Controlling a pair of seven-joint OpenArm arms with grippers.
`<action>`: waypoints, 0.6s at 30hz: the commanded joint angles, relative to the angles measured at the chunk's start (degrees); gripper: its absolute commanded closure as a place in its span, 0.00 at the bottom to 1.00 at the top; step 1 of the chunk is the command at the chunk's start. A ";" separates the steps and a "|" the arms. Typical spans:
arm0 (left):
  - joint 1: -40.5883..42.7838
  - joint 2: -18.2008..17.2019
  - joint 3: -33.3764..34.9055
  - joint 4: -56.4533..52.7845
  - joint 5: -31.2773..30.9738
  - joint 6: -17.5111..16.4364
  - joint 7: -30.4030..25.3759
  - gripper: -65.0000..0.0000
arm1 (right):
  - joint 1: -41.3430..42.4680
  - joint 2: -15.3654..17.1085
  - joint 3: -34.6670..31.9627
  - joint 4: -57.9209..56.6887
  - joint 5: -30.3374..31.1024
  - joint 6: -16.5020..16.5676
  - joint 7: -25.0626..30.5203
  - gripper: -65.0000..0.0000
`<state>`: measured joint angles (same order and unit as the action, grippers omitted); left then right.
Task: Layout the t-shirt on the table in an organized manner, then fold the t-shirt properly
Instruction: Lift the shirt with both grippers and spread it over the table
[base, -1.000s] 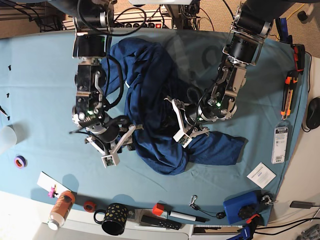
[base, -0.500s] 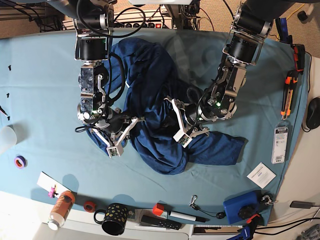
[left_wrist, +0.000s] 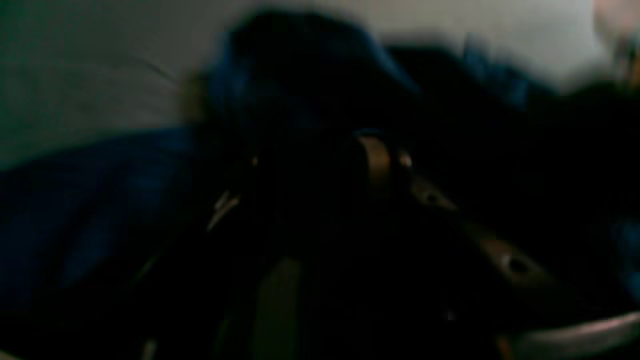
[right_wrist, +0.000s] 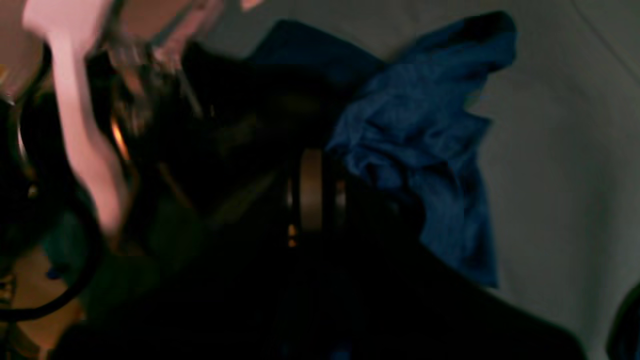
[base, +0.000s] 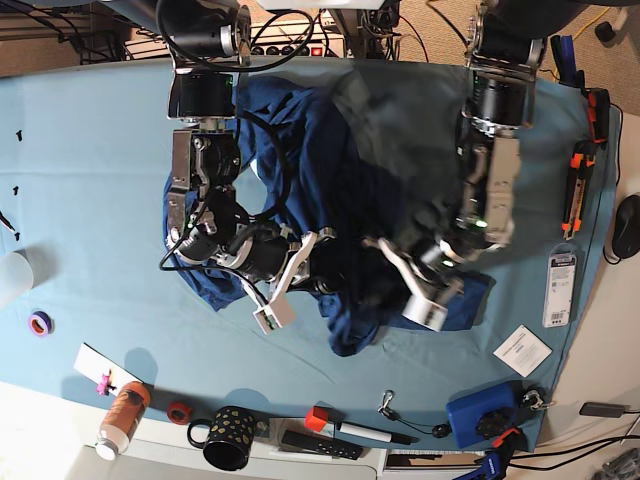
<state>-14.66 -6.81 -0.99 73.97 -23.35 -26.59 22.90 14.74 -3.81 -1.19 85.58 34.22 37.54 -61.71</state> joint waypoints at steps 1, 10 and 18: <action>-1.38 -0.07 -1.84 1.53 -2.19 -0.35 -0.52 0.62 | 1.22 -0.57 -0.46 1.05 1.62 0.63 0.22 1.00; -1.18 -3.32 -10.14 1.79 -8.41 -6.80 2.27 0.62 | -4.33 -0.79 -16.20 1.05 2.14 2.46 -2.64 1.00; 1.70 -5.62 -10.14 1.79 -9.88 -8.09 2.84 0.62 | -5.70 -0.81 -33.92 1.05 0.68 2.46 -4.94 1.00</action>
<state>-11.77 -12.12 -10.96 74.76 -31.77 -34.11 26.96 7.94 -4.10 -35.35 85.56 33.65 39.33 -67.55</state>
